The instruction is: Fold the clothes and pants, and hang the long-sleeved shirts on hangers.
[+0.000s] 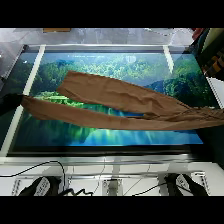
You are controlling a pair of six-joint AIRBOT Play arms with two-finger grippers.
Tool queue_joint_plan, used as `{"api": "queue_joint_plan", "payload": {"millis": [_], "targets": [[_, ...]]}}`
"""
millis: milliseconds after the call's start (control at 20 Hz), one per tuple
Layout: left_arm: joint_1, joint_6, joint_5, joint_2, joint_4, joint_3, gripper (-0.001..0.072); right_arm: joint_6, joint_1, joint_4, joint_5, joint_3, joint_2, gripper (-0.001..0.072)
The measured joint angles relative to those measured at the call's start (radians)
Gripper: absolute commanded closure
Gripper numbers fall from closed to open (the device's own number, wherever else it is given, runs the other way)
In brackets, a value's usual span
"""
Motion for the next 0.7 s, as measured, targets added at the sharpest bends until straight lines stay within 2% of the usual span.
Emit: {"api": "queue_joint_plan", "payload": {"millis": [150, 250, 450, 700], "targets": [[-0.031, -0.004, 0.020, -0.025, 0.002, 0.003, 0.0696, 0.001, 0.000, -0.011, 0.036, -0.013, 0.032, 0.0687], [-0.079, -0.010, 0.081, -0.058, 0.002, 0.004, 0.0697, 0.008, 0.000, -0.015, 0.014, -0.050, 0.042, 0.0687], [-0.213, -0.058, 0.269, -0.185, 0.001, 0.049, 0.0697, 0.064, 0.000, -0.016, -0.183, -0.141, 0.038, 0.0688], [-0.352, -0.159, 0.401, -0.458, 0.000, 0.278, 0.0697, 0.241, 0.000, 0.042, -0.479, -0.185, -0.061, 0.0688]]}}
